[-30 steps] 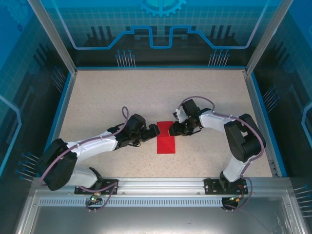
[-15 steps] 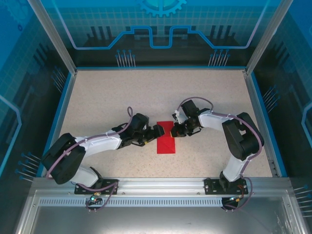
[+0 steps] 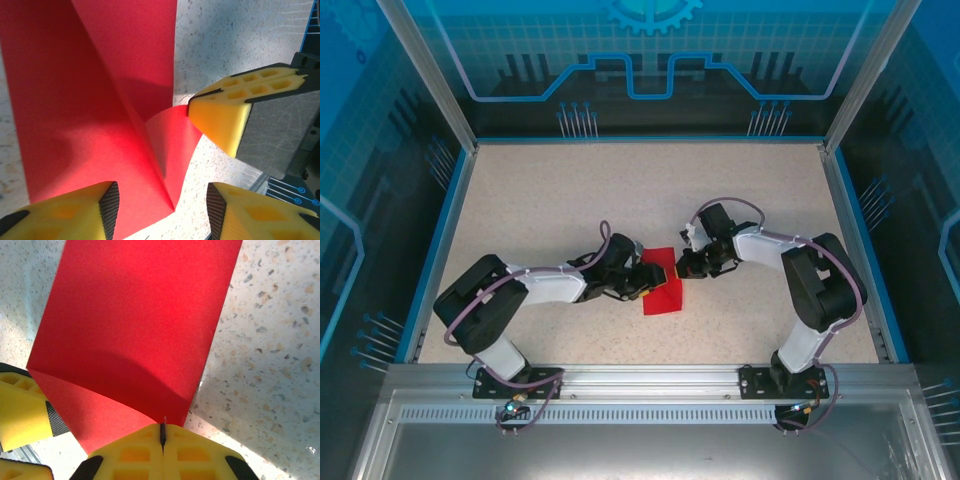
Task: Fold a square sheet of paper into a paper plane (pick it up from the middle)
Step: Turn over the paper at the center of the table.
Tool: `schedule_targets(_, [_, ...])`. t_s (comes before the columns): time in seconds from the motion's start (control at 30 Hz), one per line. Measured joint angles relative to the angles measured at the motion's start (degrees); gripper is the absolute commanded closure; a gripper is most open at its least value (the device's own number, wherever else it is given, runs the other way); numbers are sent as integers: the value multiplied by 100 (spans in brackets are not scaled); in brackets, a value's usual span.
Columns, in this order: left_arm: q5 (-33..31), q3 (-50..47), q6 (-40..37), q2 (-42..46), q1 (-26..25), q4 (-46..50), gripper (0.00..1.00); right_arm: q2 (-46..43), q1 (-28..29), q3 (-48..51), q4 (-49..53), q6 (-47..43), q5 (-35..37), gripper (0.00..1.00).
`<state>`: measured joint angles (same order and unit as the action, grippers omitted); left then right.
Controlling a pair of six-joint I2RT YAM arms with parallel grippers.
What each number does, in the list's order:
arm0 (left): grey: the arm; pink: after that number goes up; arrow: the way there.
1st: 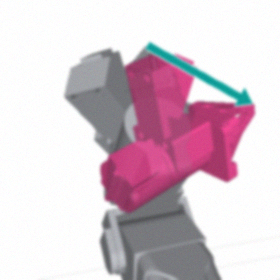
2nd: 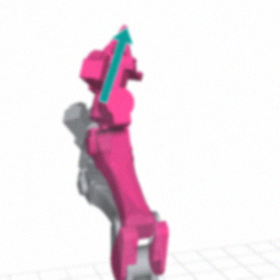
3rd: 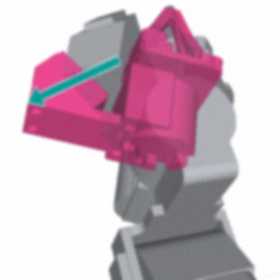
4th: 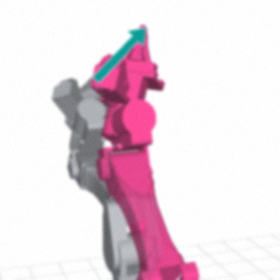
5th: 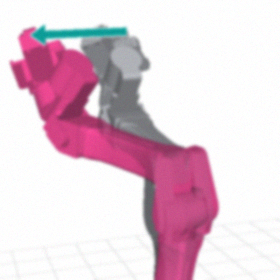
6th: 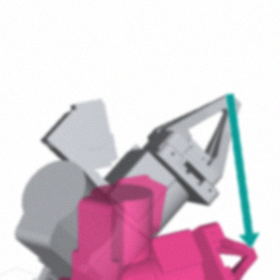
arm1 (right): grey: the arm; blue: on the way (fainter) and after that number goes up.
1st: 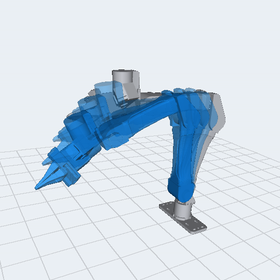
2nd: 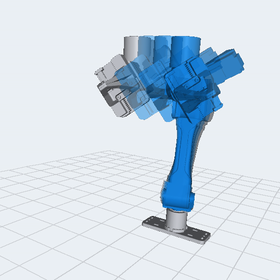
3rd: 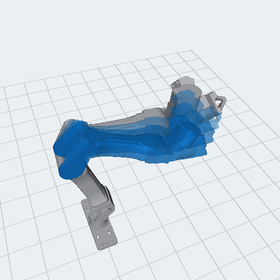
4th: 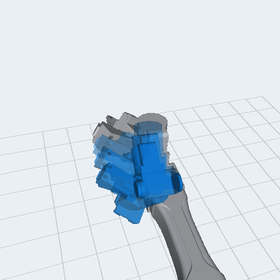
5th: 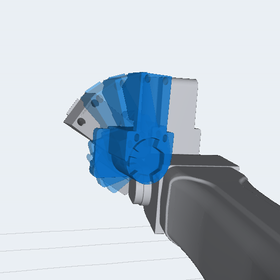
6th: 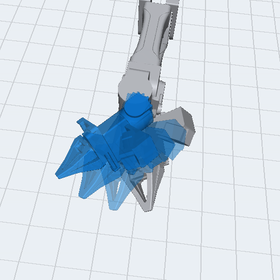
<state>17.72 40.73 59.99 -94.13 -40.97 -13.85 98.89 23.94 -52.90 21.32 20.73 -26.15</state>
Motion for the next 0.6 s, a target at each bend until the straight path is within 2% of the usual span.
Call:
schedule_targets(0.13, [20,133,-7,-179,0,-98,55,0,0,15,2,0,2,96])
schedule_targets(0.23, [22,236,-13,-321,0,-149,61,-4,0,17,0,20,2,91])
schedule_targets(0.3, [42,299,-17,-407,0,-166,68,-55,-9,57,-33,72,-2,82])
schedule_targets(0.47, [120,361,-131,-564,0,-260,81,-603,-179,269,-96,297,72,47])
schedule_targets(0.6, [131,365,-238,-570,-4,-299,89,-1353,-431,470,-63,487,337,33])
